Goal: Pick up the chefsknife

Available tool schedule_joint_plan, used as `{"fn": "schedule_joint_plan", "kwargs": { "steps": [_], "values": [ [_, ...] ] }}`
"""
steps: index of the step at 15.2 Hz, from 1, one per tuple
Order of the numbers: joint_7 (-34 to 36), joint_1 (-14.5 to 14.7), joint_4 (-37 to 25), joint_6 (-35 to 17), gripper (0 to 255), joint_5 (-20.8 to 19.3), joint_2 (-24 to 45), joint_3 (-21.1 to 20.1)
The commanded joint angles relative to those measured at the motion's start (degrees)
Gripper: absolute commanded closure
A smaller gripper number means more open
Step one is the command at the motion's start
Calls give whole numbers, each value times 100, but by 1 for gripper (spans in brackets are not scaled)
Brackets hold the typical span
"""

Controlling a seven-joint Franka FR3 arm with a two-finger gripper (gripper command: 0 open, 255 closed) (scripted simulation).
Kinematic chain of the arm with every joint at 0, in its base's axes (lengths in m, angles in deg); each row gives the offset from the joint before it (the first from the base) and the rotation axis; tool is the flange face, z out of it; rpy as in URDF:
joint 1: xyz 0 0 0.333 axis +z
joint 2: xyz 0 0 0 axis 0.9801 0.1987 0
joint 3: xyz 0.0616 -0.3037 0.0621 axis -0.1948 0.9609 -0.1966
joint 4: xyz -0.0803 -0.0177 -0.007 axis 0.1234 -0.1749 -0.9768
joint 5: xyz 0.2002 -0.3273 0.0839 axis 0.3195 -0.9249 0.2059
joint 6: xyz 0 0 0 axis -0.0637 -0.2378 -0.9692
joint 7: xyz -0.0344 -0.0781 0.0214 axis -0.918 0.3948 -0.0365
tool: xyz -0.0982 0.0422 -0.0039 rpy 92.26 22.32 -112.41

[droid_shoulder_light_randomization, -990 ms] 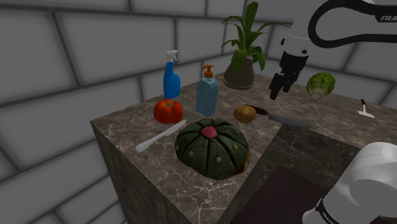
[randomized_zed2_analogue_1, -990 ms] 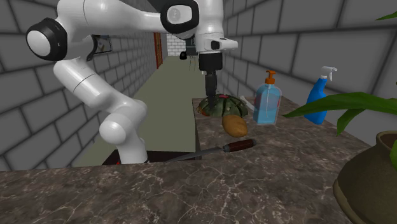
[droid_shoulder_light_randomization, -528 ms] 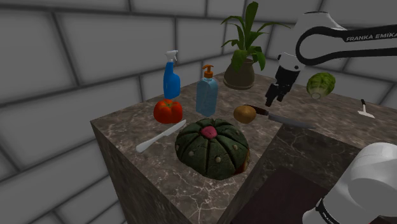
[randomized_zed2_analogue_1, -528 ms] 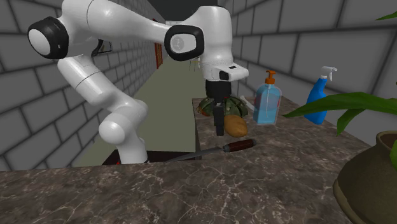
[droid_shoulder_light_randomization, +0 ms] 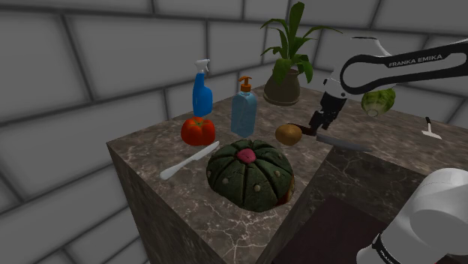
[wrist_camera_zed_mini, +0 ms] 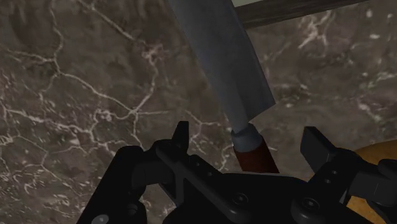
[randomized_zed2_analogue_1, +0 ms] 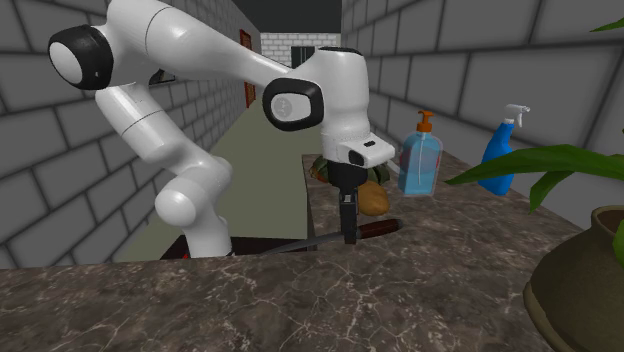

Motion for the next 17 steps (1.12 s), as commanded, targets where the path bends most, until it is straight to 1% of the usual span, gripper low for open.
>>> {"fn": "schedule_joint_plan", "kwargs": {
  "steps": [1, 3, 4, 13, 17],
  "values": [
    [-4, -3, 128, -171, 0, -10, 39, 19],
    [-6, -4, 163, -220, 0, -13, 54, 25],
    [-6, -6, 169, -222, 255, -14, 49, 26],
    [-6, -4, 163, -220, 255, -13, 54, 25],
    [6, 2, -86, 120, 255, 8, -38, -17]
  ]
}}
